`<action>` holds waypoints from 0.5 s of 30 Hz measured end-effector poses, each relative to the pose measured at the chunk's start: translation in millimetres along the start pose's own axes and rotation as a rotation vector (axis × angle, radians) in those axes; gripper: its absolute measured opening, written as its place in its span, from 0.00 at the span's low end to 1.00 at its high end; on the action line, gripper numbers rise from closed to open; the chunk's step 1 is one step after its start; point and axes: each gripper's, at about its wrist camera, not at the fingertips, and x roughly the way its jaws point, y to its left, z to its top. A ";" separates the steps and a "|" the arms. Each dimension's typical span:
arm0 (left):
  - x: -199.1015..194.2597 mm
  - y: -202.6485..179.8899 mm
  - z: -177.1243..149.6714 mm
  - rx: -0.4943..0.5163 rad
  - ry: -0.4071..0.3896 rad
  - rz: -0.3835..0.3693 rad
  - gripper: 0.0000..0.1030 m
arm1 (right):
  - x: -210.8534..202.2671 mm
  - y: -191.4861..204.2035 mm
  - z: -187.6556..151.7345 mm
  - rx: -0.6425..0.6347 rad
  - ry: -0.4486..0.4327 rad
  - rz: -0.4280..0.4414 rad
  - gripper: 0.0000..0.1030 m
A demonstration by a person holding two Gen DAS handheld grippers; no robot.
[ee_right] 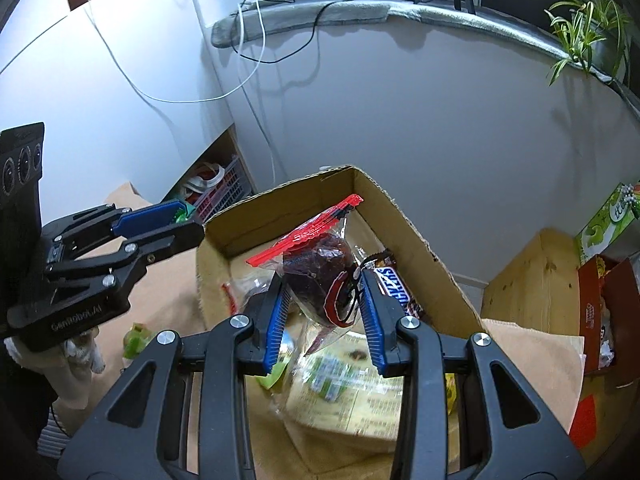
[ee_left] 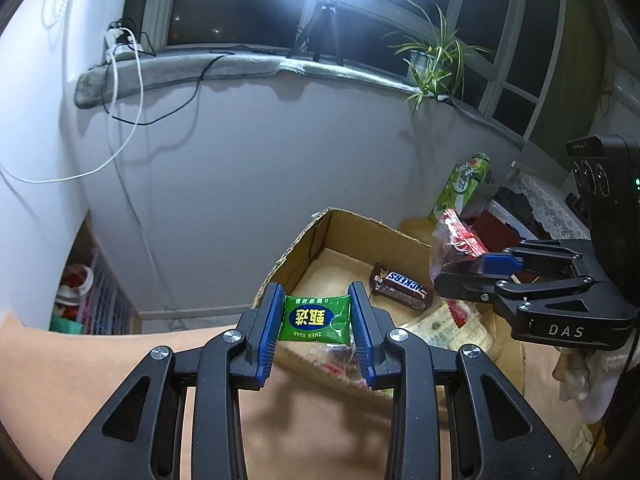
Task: Organize snacks
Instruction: 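Carry both snacks over the box and open both grippers to drop them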
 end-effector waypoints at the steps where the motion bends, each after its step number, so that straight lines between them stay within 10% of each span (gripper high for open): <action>1: 3.2 -0.7 0.7 0.002 0.004 -0.002 0.31 | 3.7 -1.7 1.2 0.002 0.006 0.001 0.35; 13: 24.3 -3.9 2.3 0.008 0.037 -0.016 0.32 | 19.6 -9.1 5.7 -0.001 0.023 -0.019 0.37; 15: 25.2 -3.5 3.0 0.005 0.041 -0.012 0.34 | 18.3 -8.9 6.0 -0.001 0.018 -0.030 0.50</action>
